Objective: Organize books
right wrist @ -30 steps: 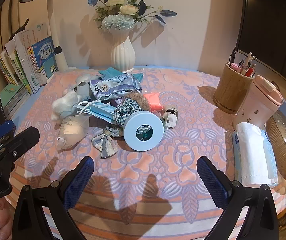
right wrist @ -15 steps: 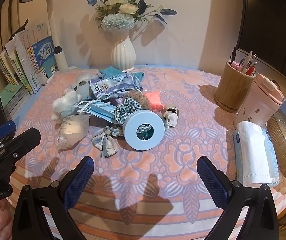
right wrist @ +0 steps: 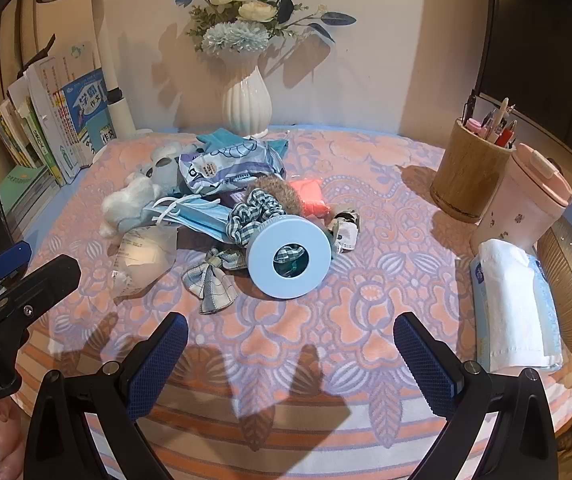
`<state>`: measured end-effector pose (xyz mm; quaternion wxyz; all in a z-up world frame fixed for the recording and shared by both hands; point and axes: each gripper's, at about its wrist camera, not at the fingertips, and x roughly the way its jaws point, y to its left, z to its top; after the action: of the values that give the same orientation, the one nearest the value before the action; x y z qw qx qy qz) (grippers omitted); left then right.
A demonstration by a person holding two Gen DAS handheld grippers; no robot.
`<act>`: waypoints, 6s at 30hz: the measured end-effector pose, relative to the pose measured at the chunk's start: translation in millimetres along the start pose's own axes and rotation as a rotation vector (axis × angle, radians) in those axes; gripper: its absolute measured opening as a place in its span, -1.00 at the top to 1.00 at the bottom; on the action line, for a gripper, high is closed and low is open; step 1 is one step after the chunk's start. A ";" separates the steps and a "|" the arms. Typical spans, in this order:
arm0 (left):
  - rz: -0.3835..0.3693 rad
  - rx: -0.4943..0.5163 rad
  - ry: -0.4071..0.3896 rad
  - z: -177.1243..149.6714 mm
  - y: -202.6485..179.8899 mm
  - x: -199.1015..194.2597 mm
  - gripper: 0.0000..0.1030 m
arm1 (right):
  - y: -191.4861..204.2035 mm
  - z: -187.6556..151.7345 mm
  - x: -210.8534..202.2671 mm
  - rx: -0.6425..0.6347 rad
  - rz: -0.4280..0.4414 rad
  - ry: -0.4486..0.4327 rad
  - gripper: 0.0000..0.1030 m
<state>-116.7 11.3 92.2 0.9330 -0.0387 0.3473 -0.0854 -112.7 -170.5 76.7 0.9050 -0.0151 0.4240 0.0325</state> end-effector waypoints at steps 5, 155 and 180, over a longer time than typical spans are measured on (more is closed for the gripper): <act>-0.007 -0.005 0.010 1.0 5.1 6.2 -0.98 | -2.6 1.9 5.6 0.009 0.022 0.013 -1.00; -0.109 -0.128 0.024 55.9 61.5 55.7 -0.69 | -34.8 68.9 37.6 0.061 0.187 -0.002 -0.67; -0.153 -0.142 0.205 17.5 50.5 127.3 -0.08 | -8.3 74.7 110.3 -0.001 0.164 0.093 0.45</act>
<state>-3.9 37.5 17.2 0.8784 -0.1219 0.4420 -0.1350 15.5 -169.6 39.8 0.8786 0.0177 0.4654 0.1058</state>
